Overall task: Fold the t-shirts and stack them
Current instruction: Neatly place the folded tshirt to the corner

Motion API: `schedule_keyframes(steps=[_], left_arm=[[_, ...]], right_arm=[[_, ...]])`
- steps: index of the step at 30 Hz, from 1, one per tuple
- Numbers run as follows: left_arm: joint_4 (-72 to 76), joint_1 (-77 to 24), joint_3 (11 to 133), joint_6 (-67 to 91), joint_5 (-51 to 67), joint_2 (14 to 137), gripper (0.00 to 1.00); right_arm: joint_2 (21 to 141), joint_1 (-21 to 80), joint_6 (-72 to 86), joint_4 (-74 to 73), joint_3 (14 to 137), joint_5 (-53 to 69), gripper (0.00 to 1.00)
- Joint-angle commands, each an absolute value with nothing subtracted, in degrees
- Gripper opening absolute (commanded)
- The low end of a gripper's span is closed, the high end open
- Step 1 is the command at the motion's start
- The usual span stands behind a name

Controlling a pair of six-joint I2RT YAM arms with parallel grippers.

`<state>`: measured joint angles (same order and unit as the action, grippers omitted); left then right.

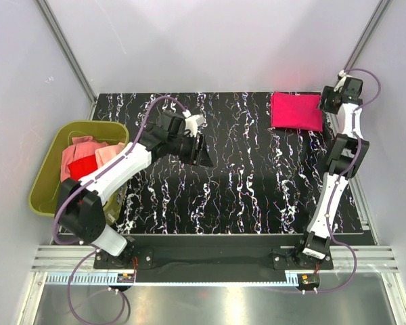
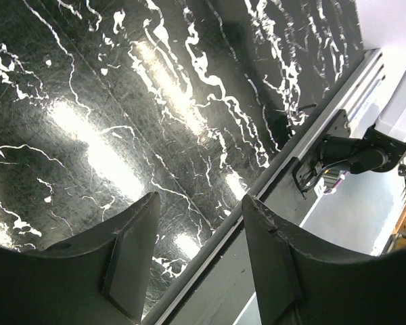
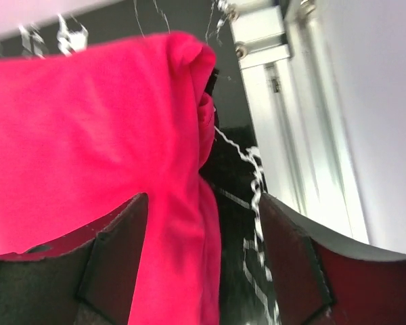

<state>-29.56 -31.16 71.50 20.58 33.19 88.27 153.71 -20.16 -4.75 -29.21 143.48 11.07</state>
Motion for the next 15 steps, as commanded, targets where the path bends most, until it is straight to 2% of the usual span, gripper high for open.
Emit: schedule_keyframes(steps=[1, 2, 6, 7, 11, 15], left_arm=[[-26.1, -31.0, 71.2, 21.2, 35.2, 83.4, 0.57], [-25.7, -31.0, 70.9, 21.6, 35.2, 82.5, 0.57], [-25.4, -31.0, 71.1, 21.8, 35.2, 81.6, 0.57], [-25.3, -31.0, 70.8, 22.0, 35.2, 81.3, 0.57], [-24.7, -30.9, 70.6, 22.6, 35.2, 80.2, 0.57], [-24.8, -30.9, 70.8, 22.7, 35.5, 80.0, 0.57]], right_arm=[[141.9, -18.8, -0.4, -29.7, 142.3, 8.0, 0.71], [139.3, -18.2, 1.6, -29.7, 139.2, 7.5, 0.69], [134.2, -12.9, 0.5, -28.9, 130.9, 7.9, 0.48], [133.3, -12.0, 0.3, -29.4, 129.9, 8.2, 0.34], [131.9, -7.7, 0.3, -29.6, 125.3, 9.8, 0.08], [133.3, -3.0, 0.3, -30.9, 125.3, 10.3, 0.02]])
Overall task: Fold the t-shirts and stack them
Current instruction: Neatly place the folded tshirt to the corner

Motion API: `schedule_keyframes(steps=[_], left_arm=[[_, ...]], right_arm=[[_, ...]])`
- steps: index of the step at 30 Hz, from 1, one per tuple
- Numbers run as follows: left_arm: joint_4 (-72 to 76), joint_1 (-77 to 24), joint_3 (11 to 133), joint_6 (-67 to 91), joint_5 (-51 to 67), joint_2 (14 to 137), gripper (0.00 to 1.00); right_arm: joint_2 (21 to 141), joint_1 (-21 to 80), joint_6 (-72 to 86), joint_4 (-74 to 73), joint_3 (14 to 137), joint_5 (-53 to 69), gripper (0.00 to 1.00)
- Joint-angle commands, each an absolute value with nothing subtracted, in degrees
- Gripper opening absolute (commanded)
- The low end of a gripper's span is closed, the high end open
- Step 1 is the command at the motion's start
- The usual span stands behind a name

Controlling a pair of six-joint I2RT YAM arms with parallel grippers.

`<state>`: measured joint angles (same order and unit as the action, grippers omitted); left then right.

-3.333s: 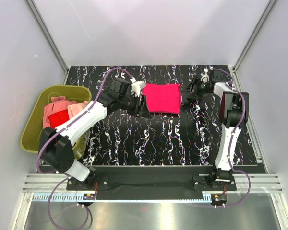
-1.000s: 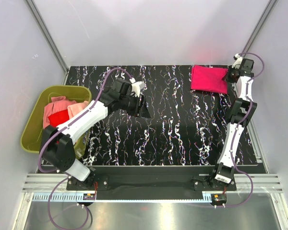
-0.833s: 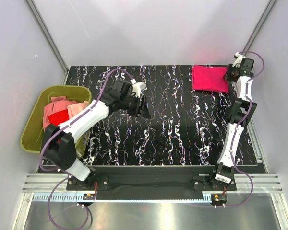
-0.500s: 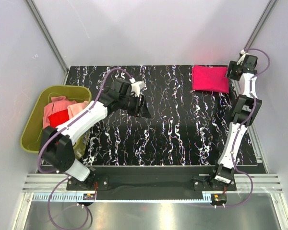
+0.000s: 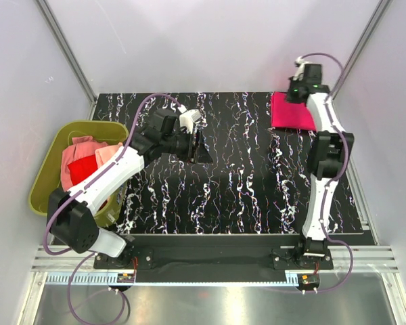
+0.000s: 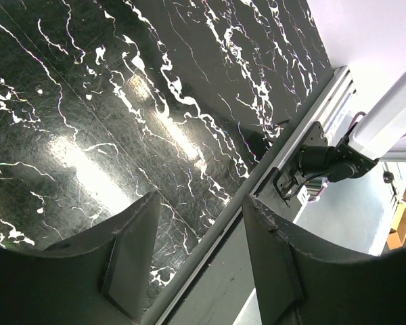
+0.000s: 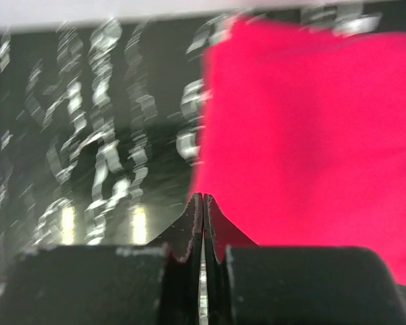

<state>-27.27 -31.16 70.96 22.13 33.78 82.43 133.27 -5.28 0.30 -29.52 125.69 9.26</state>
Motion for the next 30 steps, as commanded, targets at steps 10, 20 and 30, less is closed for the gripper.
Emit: schedule_keyframes(steps=[10, 20, 30], left_arm=[[-24.3, -30.6, 70.7, 22.9, 36.5, 80.5, 0.57], [-23.9, -30.3, 70.5, 23.2, 36.9, 80.7, 0.57], [-23.8, -30.3, 70.3, 23.5, 36.9, 80.4, 0.57]], right_arm=[[140.8, 2.5, -1.6, -34.4, 129.5, 10.5, 0.0], [144.8, 3.9, -3.4, -39.7, 131.4, 5.4, 0.0], [142.0, 4.0, -5.0, -39.2, 125.7, 0.2, 0.0]])
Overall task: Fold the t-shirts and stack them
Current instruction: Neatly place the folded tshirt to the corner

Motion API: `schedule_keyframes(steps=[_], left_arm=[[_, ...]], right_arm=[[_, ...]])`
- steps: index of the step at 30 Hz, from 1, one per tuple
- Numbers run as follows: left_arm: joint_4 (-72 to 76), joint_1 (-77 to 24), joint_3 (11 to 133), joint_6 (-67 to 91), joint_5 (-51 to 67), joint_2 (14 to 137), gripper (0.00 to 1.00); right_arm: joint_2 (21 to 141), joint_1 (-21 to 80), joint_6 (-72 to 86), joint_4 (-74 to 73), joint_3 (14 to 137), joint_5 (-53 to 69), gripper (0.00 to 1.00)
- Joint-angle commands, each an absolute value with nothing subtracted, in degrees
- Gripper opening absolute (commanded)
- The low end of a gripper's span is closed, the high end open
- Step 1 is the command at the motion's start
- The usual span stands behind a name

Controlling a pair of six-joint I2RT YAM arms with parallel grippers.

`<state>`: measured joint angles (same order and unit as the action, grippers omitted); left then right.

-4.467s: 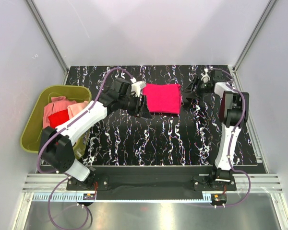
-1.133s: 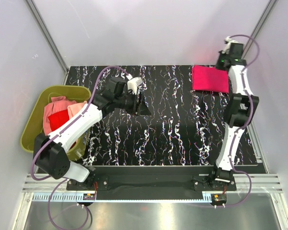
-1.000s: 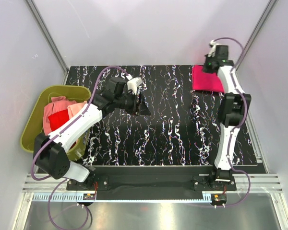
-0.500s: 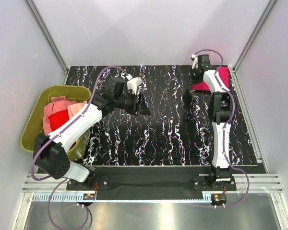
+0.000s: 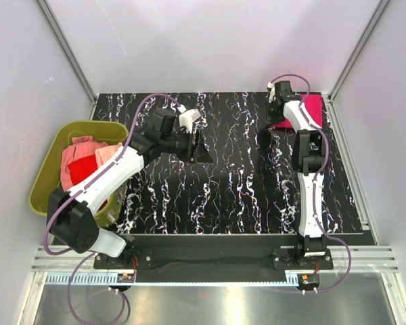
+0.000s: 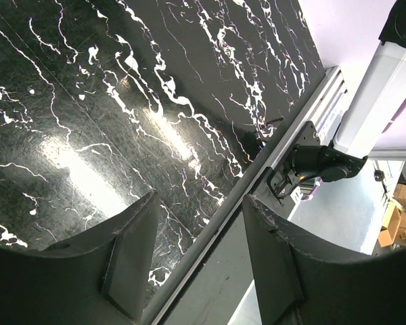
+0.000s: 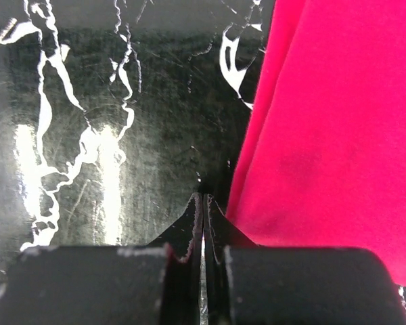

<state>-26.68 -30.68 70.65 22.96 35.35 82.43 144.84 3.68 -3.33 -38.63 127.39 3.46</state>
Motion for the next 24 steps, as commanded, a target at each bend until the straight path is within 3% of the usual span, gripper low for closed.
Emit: schedule_keyframes(steps=[1, 24], left_arm=[[-23.8, -30.3, 70.3, 23.4, 36.9, 80.4, 0.57], [-23.1, -30.3, 69.6, 23.7, 36.3, 79.9, 0.57]], right_arm=[[141.9, 4.0, -5.2, -39.1, 124.8, 0.2, 0.0], [140.5, 3.6, -5.8, -41.6, 122.9, -11.7, 0.0]])
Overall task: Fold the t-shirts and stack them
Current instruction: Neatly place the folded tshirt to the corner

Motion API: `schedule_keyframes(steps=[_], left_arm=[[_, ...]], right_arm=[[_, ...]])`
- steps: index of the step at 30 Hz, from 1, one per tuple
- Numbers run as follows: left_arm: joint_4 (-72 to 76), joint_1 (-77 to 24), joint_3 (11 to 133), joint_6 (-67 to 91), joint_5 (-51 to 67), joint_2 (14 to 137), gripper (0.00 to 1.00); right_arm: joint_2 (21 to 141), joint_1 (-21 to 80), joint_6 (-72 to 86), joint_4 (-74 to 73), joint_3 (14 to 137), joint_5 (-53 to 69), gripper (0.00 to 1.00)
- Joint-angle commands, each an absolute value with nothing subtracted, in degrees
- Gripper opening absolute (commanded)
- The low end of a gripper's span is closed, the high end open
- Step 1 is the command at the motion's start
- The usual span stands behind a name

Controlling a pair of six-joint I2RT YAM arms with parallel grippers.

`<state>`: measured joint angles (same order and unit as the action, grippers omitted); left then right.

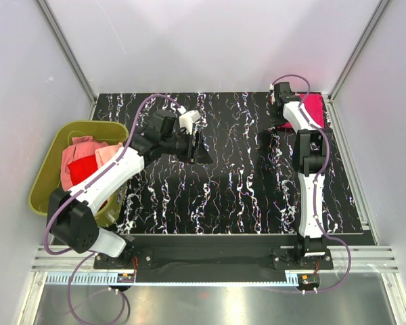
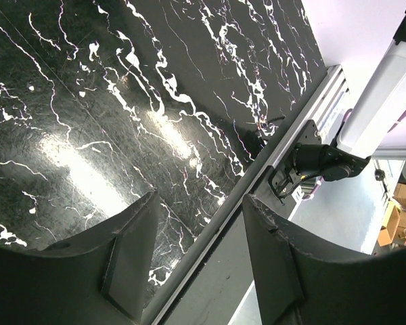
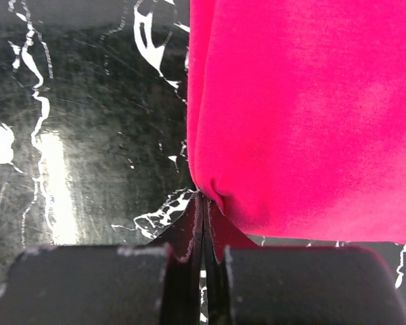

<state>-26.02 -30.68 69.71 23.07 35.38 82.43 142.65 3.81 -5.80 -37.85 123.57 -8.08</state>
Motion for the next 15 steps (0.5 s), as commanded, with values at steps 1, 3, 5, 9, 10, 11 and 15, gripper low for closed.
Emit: schedule_keyframes(steps=[1, 3, 5, 9, 10, 11, 15], left_arm=[[-23.1, -30.4, 69.4, 23.7, 36.3, 80.0, 0.57], [-23.0, -30.4, 69.3, 23.9, 36.3, 79.9, 0.57], [-23.0, -30.4, 69.3, 24.0, 36.4, 79.9, 0.57], [-22.5, -30.5, 68.9, 24.3, 36.4, 79.6, 0.58], [-22.5, -30.6, 68.7, 24.3, 36.3, 79.5, 0.57], [-22.4, -30.6, 68.6, 24.3, 36.3, 79.5, 0.57], [-21.9, -30.8, 67.9, 24.6, 36.0, 79.0, 0.57]], right_arm=[[140.2, 3.4, -5.7, -41.7, 122.4, -10.7, 0.0], [138.4, 3.6, -6.1, -40.0, 120.8, -7.7, 0.0], [137.9, 3.4, -5.2, -40.1, 120.0, -9.7, 0.0], [137.9, 3.3, -4.8, -41.9, 121.1, -12.1, 0.0], [137.7, 3.3, -4.6, -42.1, 121.0, -12.5, 0.0], [137.1, 3.2, -4.5, -41.9, 120.8, -11.7, 0.0], [133.5, 3.3, -3.4, -41.3, 118.0, -3.2, 0.0]])
